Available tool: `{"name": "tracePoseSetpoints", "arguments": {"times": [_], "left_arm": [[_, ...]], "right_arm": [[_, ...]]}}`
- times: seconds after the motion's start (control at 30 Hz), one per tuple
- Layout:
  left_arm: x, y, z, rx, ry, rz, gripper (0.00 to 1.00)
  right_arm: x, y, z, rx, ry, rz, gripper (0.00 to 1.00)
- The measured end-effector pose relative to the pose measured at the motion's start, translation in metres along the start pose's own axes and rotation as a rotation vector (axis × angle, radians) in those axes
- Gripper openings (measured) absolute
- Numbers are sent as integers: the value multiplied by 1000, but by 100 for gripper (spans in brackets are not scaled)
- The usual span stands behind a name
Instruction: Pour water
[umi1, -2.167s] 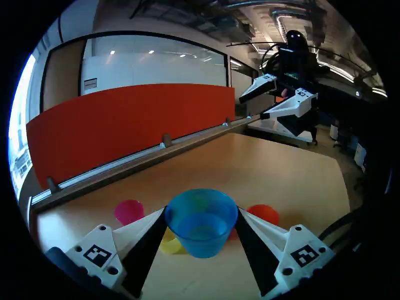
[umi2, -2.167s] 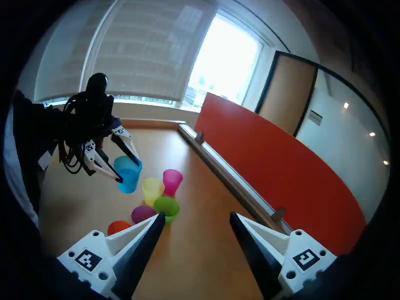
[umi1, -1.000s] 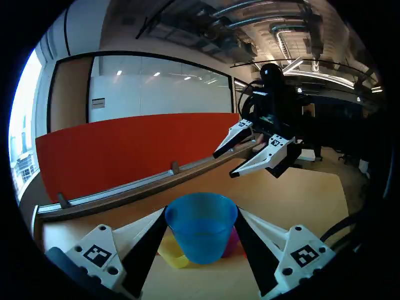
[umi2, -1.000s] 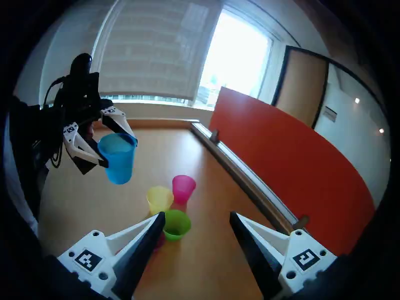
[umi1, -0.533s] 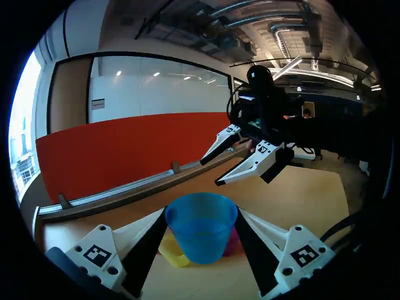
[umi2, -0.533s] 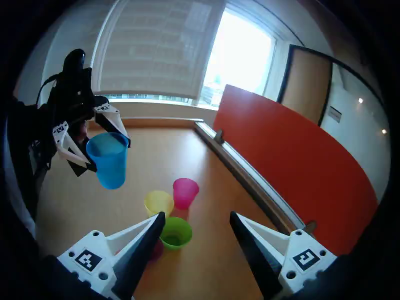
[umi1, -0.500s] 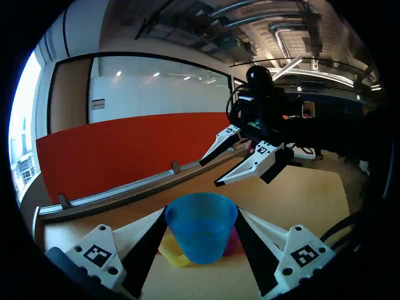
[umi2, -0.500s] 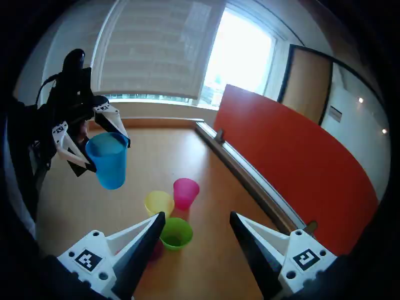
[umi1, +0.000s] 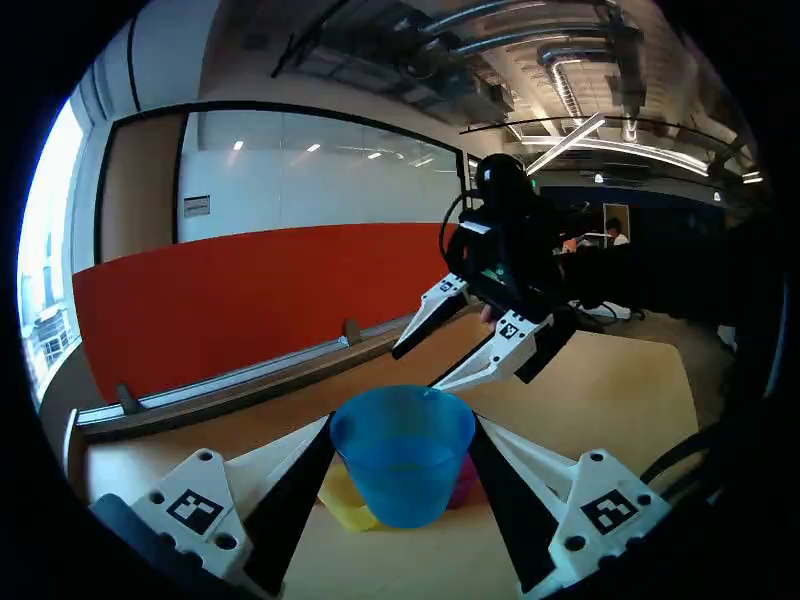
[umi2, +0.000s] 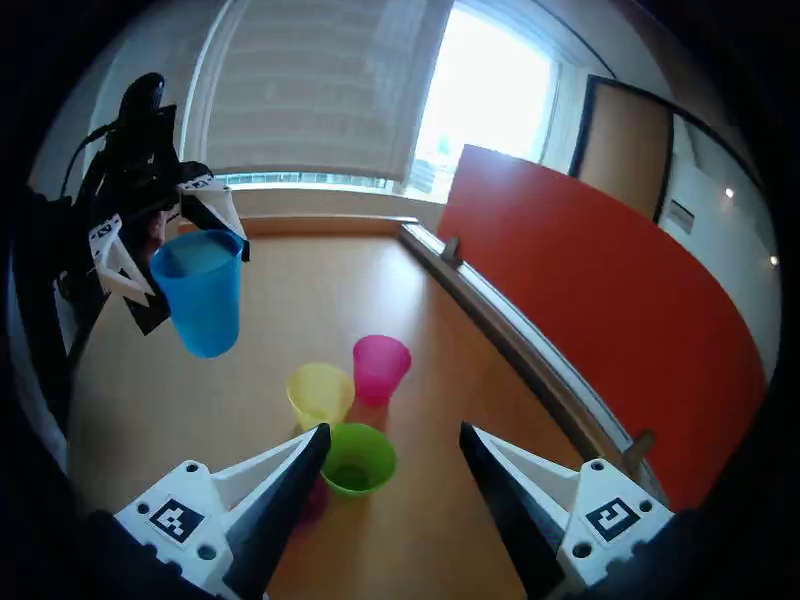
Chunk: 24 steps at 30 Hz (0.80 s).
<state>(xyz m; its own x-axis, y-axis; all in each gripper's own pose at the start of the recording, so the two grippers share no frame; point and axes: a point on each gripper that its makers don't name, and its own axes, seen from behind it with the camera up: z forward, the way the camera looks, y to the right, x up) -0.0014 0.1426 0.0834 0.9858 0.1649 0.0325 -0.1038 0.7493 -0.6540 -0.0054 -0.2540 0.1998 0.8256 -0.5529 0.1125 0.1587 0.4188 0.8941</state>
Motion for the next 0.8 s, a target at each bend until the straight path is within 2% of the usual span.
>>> {"name": "tracePoseSetpoints", "arguments": {"times": [0.27, 0.8], "left_arm": [[-4, -3, -1, 2, -4, -2, 89], [-10, -6, 3, 0, -11, -8, 89]], "right_arm": [[-22, 3, 11, 2, -30, 25, 100], [-65, 2, 20, 8, -97, 62, 100]]}}
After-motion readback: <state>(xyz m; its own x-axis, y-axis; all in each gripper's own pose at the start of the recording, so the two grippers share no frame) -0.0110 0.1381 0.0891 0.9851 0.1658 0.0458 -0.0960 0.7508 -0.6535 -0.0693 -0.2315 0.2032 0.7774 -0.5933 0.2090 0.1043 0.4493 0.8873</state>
